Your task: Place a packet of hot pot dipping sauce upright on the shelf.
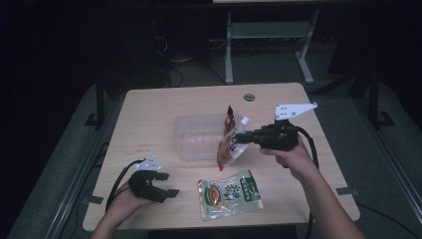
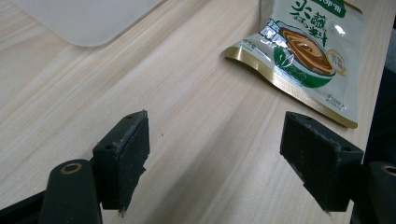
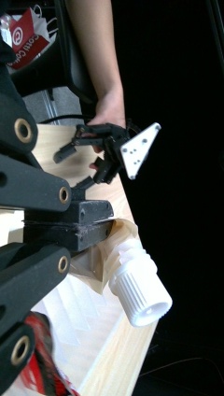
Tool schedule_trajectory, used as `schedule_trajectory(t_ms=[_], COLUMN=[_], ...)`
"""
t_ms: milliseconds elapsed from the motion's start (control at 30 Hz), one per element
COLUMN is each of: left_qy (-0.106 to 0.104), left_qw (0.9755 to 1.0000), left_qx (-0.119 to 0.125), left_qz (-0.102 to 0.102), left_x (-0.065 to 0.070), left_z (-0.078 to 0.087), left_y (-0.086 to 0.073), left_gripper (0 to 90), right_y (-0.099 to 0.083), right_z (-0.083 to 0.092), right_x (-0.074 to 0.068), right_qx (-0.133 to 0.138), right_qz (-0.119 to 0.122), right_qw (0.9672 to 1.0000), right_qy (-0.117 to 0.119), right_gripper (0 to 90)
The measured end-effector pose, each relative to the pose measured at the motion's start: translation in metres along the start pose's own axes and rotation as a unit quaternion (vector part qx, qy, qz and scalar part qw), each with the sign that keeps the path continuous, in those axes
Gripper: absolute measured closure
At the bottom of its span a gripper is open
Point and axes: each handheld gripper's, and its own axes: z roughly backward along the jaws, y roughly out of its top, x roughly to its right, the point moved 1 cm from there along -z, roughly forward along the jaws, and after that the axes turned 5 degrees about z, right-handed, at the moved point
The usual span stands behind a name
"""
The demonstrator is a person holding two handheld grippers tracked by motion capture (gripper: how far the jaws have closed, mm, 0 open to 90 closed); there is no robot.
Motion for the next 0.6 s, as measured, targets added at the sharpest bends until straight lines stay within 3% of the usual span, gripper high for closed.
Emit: schedule_trajectory(t_ms=[600], left_qy=[-0.002], left_qw=[1.0], left_qx=[-0.001], left_qz=[-0.002], left_x=[0.0], left_z=[-0.001], left_y=[0.0], left_gripper=[23.8], right_y=[0.028], right_z=[-0.027], right_x=[0.029], right_qx=[-0.008], right_qz=[-0.003], right_qw=[0.9998], right_qy=[-0.021], right_gripper=[89.6])
